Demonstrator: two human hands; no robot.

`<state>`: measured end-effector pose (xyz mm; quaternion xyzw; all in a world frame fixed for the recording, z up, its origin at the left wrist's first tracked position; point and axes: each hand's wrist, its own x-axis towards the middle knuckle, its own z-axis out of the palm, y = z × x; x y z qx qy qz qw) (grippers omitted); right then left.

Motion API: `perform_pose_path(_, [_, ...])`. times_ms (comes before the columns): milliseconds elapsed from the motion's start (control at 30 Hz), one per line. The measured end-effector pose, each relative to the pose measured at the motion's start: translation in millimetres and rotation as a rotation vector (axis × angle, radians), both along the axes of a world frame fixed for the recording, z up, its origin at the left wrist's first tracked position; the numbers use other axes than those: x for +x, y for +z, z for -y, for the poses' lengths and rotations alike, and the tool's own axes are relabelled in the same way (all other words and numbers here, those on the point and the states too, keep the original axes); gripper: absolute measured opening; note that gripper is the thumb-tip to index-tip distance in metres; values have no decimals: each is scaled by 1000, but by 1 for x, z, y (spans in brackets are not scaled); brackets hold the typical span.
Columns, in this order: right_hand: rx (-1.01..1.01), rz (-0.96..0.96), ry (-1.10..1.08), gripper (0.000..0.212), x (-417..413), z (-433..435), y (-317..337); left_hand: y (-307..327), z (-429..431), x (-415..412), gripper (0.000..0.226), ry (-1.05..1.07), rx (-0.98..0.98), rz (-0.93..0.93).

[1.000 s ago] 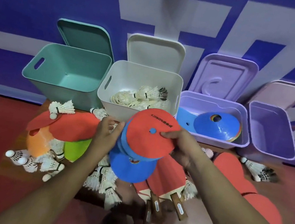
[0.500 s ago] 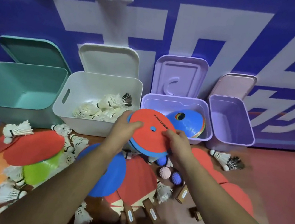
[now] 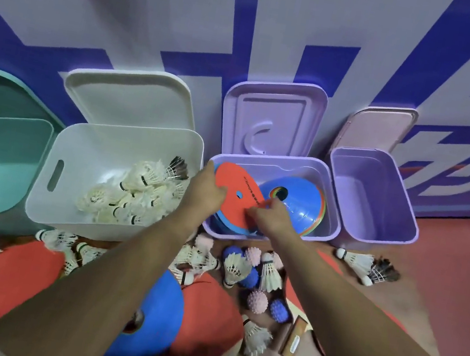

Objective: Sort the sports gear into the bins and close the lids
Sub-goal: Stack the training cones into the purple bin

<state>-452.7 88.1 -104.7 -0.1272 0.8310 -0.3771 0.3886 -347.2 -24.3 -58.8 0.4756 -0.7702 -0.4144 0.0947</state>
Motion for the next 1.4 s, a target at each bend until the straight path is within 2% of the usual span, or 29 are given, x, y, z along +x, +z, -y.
perform_pose_path(100, [62,-8,81,21,-5,8,-13,-12,5,-17,40,-66,-24,154])
perform_pose_path(233, [162,-44,227,19,-6,8,-19,-29,2,-27,62,-195,1,359])
perform_pose_path(333, [120,-85,215,17,-10,4,-25,-42,10,-29,48,-71,86,249])
perform_pose_path(433, [68,-156,232,23,-11,-4,-29,-55,13,-29,50,56,137,64])
perform_pose_path(533, [122,-304,395,24,-7,-5,-33,-64,7,-29,48,-108,-24,215])
perform_pose_path(600, [206,-322,468,30,-3,-4,-32,-68,-3,-27,57,-213,-98,332])
perform_pose_path(700, [243,-346,534,42,-1,-9,-34,-77,-11,-27,62,-320,-354,457])
perform_pose_path(767, [202,-403,534,34,2,-16,-24,-73,-13,-25,60,-374,-482,475])
perform_pose_path(833, [96,-459,496,26,5,-25,-16,-57,-14,-17,61,-404,-428,416])
perform_pose_path(967, [-65,-499,422,30,23,-51,4,-15,-29,21,56,-416,-322,111])
perform_pose_path(1067, [-122,-503,430,31,47,-73,16,2,-50,67,37,-456,-264,24])
perform_pose_path(1167, [-150,-476,489,28,75,-91,23,-4,-66,121,22,-380,-208,47])
perform_pose_path(1267, [-173,-421,534,27,105,-104,21,-16,-83,178,19,-230,-210,74])
perform_pose_path(1400, [-69,-341,639,32,146,-108,7,-34,-102,230,19,-153,-261,256])
